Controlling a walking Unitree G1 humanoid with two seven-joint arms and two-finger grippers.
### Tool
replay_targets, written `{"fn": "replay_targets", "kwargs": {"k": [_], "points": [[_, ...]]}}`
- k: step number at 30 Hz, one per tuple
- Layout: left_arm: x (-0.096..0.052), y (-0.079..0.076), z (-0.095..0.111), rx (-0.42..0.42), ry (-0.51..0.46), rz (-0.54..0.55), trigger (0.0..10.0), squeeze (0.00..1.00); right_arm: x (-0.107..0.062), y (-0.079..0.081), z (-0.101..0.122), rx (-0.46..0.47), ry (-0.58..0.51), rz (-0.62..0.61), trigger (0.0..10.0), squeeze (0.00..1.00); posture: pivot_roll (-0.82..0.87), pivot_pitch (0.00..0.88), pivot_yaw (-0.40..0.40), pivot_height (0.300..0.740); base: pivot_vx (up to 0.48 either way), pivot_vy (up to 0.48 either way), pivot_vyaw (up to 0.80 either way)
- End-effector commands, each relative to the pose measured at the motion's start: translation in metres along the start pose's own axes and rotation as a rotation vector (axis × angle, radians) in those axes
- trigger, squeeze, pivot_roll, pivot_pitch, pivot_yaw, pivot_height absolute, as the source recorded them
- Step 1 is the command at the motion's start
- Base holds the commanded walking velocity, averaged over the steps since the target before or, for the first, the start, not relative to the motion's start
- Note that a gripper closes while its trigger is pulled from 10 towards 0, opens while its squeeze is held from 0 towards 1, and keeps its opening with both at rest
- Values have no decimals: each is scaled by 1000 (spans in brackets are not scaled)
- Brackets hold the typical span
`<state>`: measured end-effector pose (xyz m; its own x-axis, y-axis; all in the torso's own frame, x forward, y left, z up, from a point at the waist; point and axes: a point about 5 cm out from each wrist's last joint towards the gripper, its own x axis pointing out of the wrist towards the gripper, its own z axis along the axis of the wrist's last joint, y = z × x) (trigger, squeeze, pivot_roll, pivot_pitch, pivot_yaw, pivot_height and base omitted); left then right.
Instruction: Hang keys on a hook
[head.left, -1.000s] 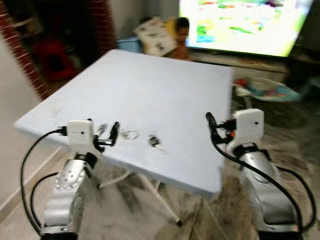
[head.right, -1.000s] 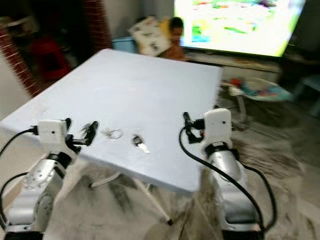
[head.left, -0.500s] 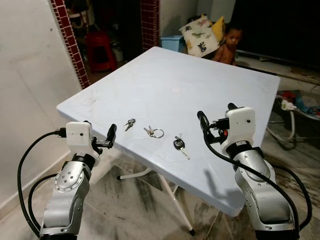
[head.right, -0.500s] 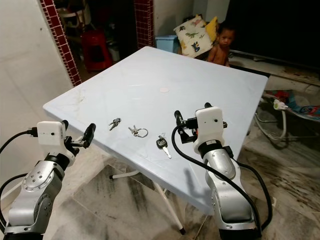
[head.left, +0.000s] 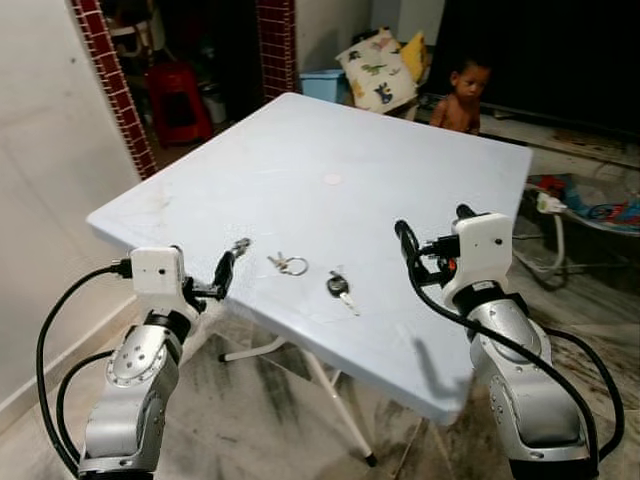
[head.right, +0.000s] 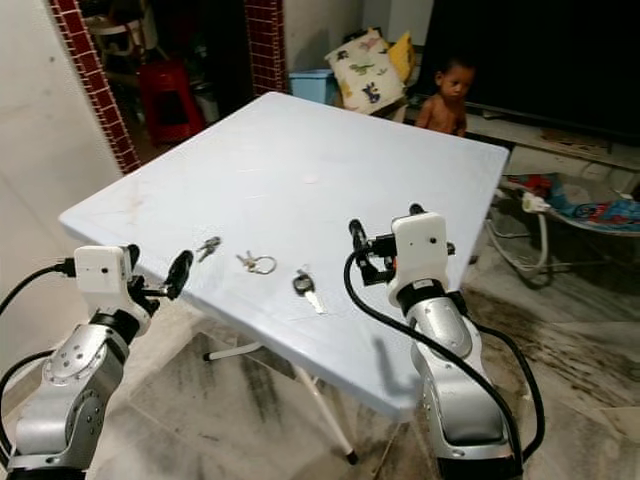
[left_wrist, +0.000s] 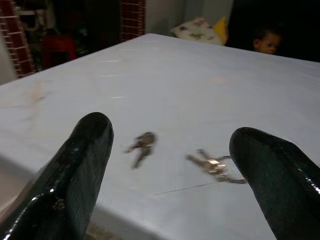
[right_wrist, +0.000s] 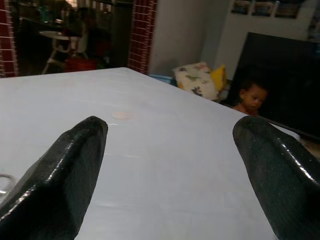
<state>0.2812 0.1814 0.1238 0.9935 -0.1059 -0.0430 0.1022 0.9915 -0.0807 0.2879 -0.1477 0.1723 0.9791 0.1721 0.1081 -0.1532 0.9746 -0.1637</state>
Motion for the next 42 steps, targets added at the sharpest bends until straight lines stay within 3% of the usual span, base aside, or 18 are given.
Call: {"fn": "replay_targets", "kwargs": {"k": [1,11,14,24,28,30,34,36,39,42], "points": [[0,1,4,3,-12,-2,10000,0,1,0,5,12,-21,12,10000,0,-50,0,13,740,0,-394,0],[0,5,5,-2,-23,42,10000,0,-1,2,0,28,5,23,10000,0,-50,0,16,740,0,-176,0],[1,7,6,15,-28,61,10000,0,-1,1,-3,71,29,14,10000,0,-49,0,16,740,0,0,0],[-5,16,-1,65,-30,86,10000,0,3,0,-3,10,30,-7,10000,0,-34,0,10,740,0,0,0],[-10,27,-2,102,-28,112,10000,0,5,8,-1,104,4,28,10000,0,-15,0,8,740,0,0,0],[-12,31,-2,137,-32,135,10000,0,5,10,-1,116,5,26,10000,0,-10,0,8,740,0,0,0],[-15,33,-4,98,-18,162,10000,0,5,13,-2,111,28,33,10000,0,-7,0,10,740,0,0,0],[-17,29,-1,89,-45,121,10000,0,4,14,-5,129,41,56,10000,0,-1,0,10,740,0,0,0],[-19,30,2,153,-72,112,10000,0,3,16,-7,134,51,81,10000,0,2,0,12,740,0,0,0],[-19,34,-3,158,-27,163,10000,0,2,19,-9,135,65,106,10000,0,6,0,13,740,0,0,0]]}}
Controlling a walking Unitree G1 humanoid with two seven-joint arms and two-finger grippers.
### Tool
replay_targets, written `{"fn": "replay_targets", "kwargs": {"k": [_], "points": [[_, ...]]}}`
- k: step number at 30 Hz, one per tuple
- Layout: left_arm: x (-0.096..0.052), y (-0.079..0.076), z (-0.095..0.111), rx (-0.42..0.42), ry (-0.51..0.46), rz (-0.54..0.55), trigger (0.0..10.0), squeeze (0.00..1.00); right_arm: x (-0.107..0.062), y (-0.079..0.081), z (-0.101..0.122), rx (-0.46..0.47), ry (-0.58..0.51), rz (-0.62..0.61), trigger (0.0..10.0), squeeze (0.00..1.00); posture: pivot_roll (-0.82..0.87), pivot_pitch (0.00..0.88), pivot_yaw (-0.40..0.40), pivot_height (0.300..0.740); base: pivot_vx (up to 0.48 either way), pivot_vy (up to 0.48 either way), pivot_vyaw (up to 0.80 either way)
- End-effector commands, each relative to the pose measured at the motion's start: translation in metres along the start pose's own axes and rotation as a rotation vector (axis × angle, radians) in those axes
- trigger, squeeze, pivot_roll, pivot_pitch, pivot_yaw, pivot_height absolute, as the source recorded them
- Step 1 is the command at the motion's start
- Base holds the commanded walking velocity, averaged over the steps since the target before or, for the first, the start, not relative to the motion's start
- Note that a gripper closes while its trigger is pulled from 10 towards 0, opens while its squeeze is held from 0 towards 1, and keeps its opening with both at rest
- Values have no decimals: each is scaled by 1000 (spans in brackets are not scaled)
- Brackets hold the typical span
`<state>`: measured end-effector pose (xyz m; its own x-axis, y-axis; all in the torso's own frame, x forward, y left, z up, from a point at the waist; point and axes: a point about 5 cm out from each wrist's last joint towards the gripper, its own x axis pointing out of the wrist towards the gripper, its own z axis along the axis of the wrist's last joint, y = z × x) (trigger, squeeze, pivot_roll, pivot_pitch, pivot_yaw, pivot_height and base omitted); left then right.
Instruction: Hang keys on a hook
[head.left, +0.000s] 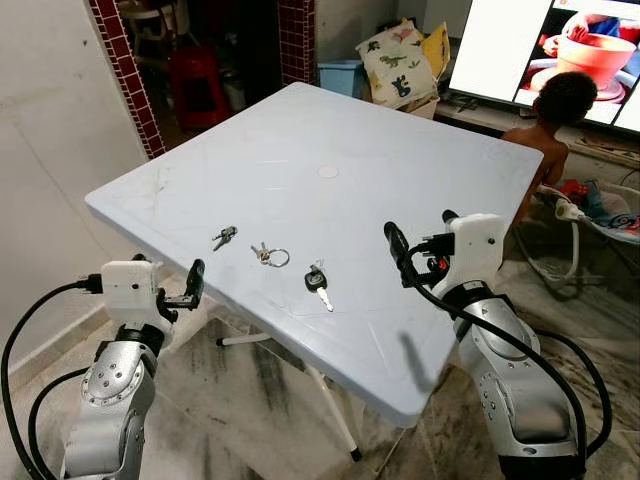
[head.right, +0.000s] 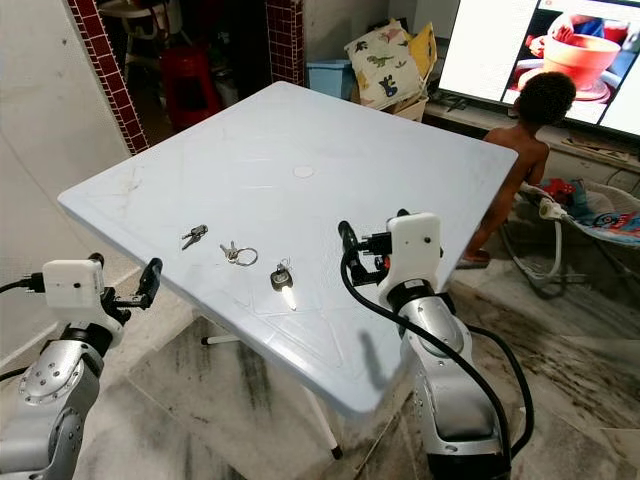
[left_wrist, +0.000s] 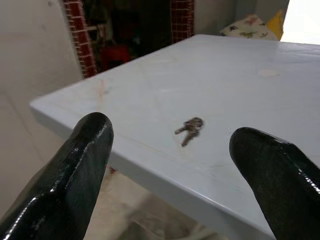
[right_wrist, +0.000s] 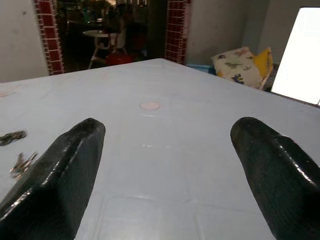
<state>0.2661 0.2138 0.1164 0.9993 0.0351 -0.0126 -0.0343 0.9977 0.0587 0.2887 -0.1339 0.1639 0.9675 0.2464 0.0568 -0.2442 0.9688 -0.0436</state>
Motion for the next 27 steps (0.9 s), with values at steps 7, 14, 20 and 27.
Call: {"fn": "replay_targets", "kwargs": {"k": [7,14,20,27], "points": [[-5,-8,6,-40,-7,-95,10000,0,0,13,5,19,-33,97,10000,0,16,0,8,740,0,0,0],[-5,-15,11,-77,-28,-138,10000,0,0,15,7,-17,-47,120,10000,0,12,0,11,740,77,0,0],[-6,-21,12,-95,-24,-161,10000,0,-4,15,4,-16,-35,122,10000,0,4,0,12,740,333,0,0],[-5,-23,10,-107,-16,-171,10000,0,-9,20,-2,-15,-13,126,10000,0,-1,0,15,740,339,0,0]]}}
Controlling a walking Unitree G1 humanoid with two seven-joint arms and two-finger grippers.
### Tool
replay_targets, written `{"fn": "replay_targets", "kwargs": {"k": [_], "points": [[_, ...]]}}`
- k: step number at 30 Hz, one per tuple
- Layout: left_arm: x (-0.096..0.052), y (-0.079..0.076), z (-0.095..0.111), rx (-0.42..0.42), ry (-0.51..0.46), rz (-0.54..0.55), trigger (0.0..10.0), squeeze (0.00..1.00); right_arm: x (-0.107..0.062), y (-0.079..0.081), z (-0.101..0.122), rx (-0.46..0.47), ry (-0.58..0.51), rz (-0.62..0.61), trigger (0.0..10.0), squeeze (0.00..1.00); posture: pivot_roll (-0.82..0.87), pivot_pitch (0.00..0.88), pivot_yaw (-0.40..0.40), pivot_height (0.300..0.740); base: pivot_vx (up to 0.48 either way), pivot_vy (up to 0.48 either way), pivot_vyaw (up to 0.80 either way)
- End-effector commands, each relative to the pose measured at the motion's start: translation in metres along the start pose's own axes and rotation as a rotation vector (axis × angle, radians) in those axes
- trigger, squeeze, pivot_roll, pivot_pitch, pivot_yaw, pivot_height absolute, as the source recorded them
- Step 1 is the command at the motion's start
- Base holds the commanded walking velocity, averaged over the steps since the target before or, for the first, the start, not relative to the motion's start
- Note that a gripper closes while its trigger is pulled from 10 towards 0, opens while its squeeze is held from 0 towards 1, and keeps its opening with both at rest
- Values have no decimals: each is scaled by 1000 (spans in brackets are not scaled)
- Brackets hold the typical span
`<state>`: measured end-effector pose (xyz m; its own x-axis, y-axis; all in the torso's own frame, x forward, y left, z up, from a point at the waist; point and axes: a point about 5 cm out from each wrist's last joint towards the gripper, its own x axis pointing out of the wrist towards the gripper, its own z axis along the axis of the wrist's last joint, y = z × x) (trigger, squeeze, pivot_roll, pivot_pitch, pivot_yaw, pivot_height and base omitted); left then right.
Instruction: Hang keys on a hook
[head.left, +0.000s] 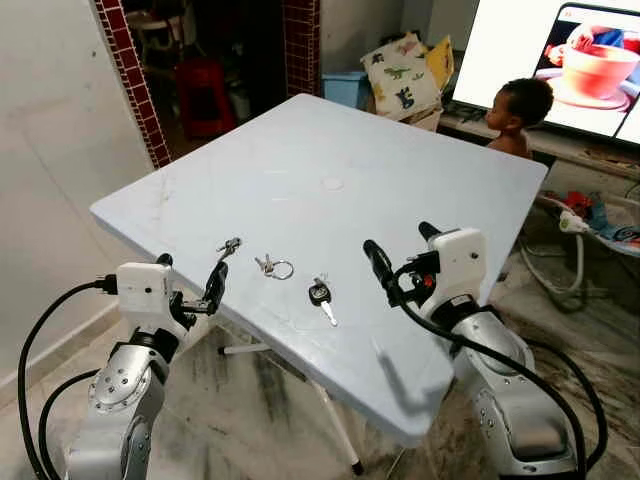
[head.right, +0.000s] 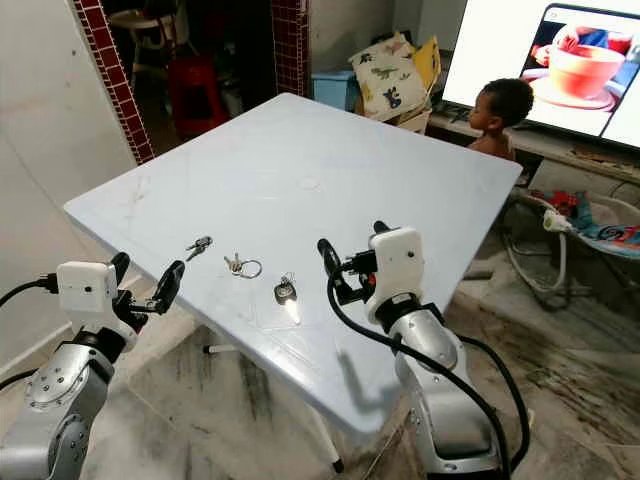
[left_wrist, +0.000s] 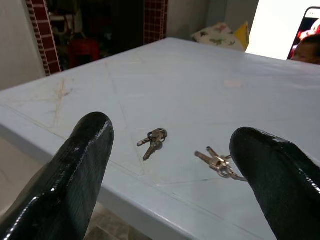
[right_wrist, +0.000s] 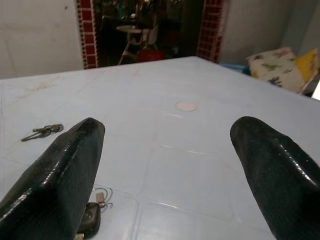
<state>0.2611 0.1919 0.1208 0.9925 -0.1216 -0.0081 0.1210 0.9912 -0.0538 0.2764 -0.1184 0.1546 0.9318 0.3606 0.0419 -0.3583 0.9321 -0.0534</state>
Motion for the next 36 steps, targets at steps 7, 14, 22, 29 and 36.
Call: {"fn": "replay_targets", "kwargs": {"k": [7,14,22,29,36], "points": [[4,-2,6,6,-16,-14,10000,0,2,-2,7,-11,-26,-3,10000,0,1,0,15,740,347,0,0],[3,-1,7,9,-20,21,10000,0,1,1,7,-19,-29,9,10000,16,1,0,15,740,135,0,0],[-7,11,0,91,13,150,10000,0,-1,0,5,-22,-14,17,10000,0,12,0,13,740,0,0,0],[-26,5,-3,128,24,162,10000,0,0,0,5,-11,-12,45,10000,0,26,0,8,740,0,0,146],[-23,-2,-2,116,25,133,10000,0,3,2,6,-20,-14,52,10000,0,23,0,8,740,0,0,800]]}}
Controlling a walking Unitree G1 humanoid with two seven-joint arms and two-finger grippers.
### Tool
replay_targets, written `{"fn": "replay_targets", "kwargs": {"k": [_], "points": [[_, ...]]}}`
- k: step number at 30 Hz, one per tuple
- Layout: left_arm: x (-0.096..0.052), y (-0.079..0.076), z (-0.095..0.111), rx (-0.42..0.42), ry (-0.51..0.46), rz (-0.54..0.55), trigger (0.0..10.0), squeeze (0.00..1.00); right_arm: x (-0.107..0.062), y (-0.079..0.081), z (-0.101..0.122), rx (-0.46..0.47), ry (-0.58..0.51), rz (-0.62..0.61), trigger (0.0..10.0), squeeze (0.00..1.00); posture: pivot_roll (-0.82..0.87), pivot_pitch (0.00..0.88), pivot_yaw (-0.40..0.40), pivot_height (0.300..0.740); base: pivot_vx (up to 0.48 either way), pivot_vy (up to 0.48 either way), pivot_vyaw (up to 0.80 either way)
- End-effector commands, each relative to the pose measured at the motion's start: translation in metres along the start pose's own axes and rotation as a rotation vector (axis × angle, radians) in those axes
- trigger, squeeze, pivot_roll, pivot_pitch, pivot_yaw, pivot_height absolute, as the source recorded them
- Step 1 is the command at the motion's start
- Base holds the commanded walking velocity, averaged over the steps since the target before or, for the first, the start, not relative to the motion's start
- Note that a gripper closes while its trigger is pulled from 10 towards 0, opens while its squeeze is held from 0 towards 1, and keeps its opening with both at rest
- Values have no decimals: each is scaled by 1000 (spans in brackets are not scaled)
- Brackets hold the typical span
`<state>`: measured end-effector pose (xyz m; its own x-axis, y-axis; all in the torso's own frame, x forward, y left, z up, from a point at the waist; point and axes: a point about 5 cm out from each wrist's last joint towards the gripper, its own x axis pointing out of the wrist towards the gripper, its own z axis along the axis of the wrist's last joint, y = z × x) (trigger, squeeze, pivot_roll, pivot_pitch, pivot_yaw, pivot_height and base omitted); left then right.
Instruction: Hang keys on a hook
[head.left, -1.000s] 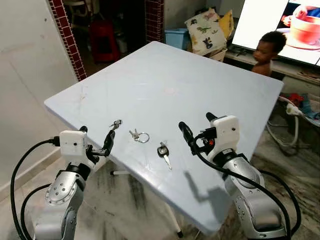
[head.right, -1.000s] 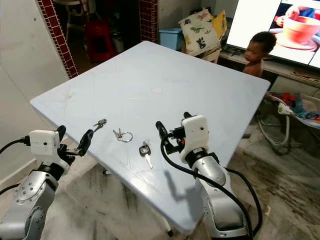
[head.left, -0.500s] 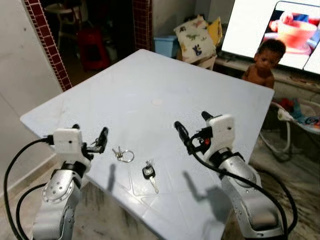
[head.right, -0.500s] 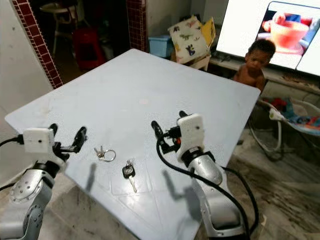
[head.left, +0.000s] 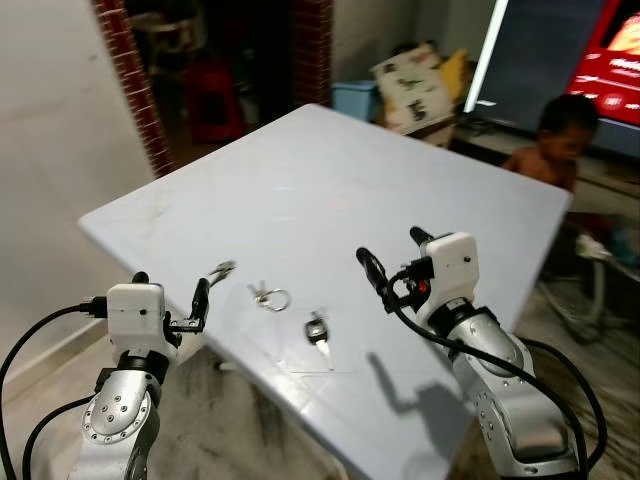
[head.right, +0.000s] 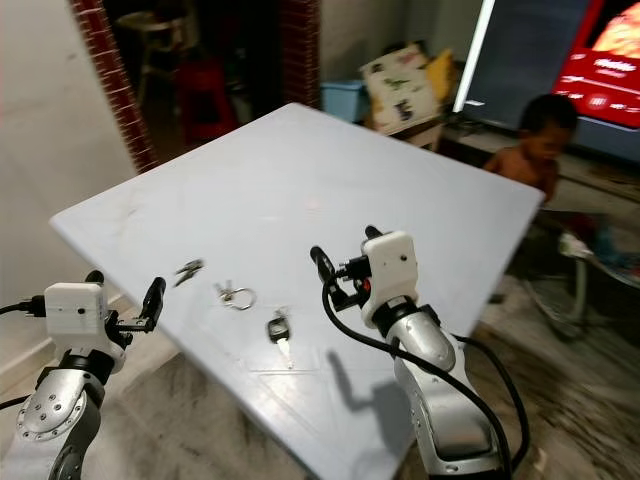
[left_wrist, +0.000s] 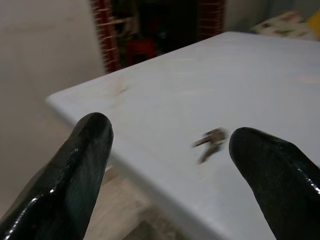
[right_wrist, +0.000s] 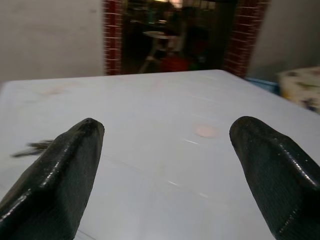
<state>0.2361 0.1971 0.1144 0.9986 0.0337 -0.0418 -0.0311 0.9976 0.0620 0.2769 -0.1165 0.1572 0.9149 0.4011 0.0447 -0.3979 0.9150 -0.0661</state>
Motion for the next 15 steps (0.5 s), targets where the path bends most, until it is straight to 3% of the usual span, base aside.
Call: {"fn": "replay_targets", "kwargs": {"k": [1,4,7,9,15], "points": [[3,-6,5,-1,-9,-36,10000,0,2,0,3,-12,-8,4,10000,0,23,0,8,740,0,0,800],[4,-10,7,7,-11,-79,10000,0,3,-4,2,-20,2,-18,10000,0,22,0,10,740,0,0,694],[2,-16,5,6,4,-139,10000,0,3,-9,-1,-36,37,-58,10000,0,22,0,10,740,0,0,0],[1,-19,1,-3,38,-164,10000,0,2,-11,-11,-55,119,-69,10000,0,20,0,10,740,0,0,0],[-2,-23,-1,-45,67,-225,10000,0,-6,-3,-23,-49,237,18,10000,0,19,0,9,740,0,0,0]]}}
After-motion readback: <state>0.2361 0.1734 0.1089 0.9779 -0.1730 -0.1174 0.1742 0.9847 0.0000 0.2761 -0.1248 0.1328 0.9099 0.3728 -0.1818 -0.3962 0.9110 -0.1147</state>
